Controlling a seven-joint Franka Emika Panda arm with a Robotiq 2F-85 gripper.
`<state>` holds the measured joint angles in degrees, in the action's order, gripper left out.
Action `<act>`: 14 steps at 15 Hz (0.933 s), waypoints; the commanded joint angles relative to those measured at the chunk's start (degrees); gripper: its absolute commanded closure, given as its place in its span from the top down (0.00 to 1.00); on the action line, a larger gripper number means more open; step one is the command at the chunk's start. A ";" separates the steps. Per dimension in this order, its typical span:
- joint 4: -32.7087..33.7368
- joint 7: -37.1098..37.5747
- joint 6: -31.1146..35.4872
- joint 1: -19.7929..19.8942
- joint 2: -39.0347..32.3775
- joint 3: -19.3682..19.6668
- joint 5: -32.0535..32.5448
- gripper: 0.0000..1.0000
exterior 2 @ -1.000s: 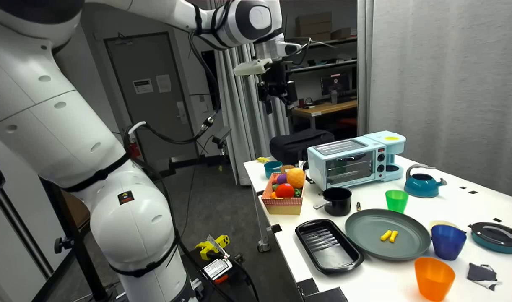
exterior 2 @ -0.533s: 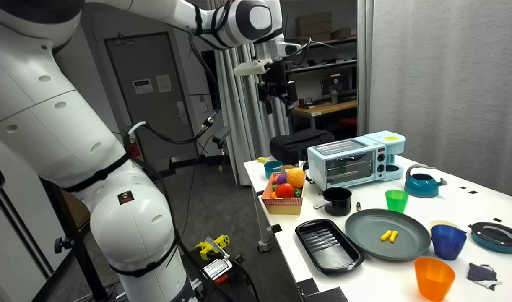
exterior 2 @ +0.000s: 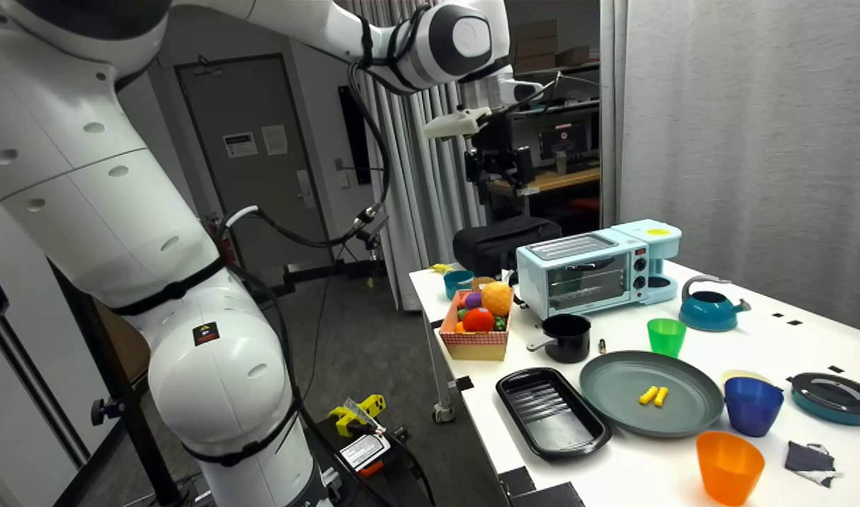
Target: Pour the fries out of the dark blue cup and onto the grey plate
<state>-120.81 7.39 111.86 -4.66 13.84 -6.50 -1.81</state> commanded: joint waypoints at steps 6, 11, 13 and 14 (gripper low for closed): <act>5.36 -1.09 7.37 3.79 -15.62 4.97 1.91 1.00; 12.98 -0.82 10.29 4.75 -27.01 7.33 4.27 1.00; 16.24 -0.71 11.56 4.83 -30.87 8.31 5.86 1.00; 17.93 -0.77 11.91 4.92 -32.70 8.87 6.64 1.00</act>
<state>-109.90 6.79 123.13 -0.27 -12.45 1.36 2.35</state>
